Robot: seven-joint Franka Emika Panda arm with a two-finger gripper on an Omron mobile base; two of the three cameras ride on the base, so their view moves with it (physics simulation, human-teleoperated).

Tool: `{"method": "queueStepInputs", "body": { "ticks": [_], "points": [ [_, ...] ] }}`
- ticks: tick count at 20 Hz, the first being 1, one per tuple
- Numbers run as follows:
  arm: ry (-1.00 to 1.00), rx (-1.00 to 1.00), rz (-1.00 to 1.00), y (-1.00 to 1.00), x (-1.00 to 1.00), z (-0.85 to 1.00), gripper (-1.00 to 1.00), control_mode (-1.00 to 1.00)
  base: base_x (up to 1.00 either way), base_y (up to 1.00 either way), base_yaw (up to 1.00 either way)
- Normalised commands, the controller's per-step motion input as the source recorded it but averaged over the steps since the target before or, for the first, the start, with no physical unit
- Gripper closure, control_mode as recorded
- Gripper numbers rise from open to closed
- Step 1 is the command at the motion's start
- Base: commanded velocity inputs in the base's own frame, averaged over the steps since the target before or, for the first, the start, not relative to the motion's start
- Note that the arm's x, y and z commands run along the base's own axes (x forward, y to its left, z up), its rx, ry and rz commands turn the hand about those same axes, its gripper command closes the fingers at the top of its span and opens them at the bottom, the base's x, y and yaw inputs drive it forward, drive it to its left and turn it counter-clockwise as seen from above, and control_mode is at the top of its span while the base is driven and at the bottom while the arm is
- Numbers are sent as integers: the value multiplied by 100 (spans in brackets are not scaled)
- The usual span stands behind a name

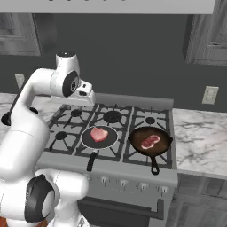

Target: Place one of the steaks on the plate and the other in the bowl. Then place the bowl in the fridge.

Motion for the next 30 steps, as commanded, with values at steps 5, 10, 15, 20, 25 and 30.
{"method": "queueStepInputs", "body": {
  "ticks": [5,10,15,20,25,30],
  "points": [
    [0,0,0,0,-32,-1,-100,-100,0,0,0],
    [0,0,0,0,-40,-14,-100,-100,0,0,0],
    [3,0,0,0,-7,-23,-100,-100,0,0,0],
    [11,0,0,-5,0,-29,-100,-100,0,0,0],
    [15,0,0,-7,10,-29,-100,-100,0,0,0],
    [9,0,0,-14,15,-37,-100,-100,0,0,0]
  ]
}}
